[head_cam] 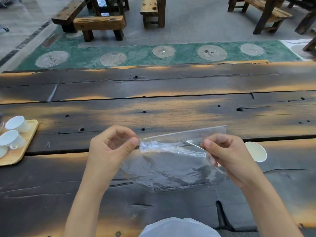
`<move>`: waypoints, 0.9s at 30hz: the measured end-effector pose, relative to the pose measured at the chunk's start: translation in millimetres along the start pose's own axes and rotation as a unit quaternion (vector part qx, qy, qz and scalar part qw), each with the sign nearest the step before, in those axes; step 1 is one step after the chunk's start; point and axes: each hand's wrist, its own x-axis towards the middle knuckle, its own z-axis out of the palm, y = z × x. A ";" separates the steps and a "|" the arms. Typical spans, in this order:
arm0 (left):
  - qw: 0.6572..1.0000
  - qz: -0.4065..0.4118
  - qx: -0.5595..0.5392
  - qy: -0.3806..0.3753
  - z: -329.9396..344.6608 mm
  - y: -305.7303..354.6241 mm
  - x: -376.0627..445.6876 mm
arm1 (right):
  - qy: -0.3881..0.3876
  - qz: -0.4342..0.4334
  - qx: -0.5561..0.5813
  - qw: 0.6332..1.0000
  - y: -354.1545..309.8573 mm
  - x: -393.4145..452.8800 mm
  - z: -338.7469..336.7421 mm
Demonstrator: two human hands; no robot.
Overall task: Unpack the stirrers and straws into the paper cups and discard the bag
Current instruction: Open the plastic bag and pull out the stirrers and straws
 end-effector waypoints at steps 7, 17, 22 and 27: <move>0.958 0.157 0.213 -0.113 -4.1 1.0 10.8 | -0.012 0.014 -0.003 1.000 -2.1 -1.7 10.2; 0.979 0.076 0.188 -0.029 0.3 -0.1 15.7 | -0.012 0.018 -0.016 1.000 -0.4 -1.8 4.7; 0.992 0.019 0.121 0.019 -1.2 -7.3 19.4 | -0.023 0.008 -0.047 0.999 1.5 -0.6 5.9; 0.994 -0.008 0.106 0.026 -4.5 -11.0 22.5 | -0.027 0.000 -0.069 0.997 -1.8 -0.5 10.3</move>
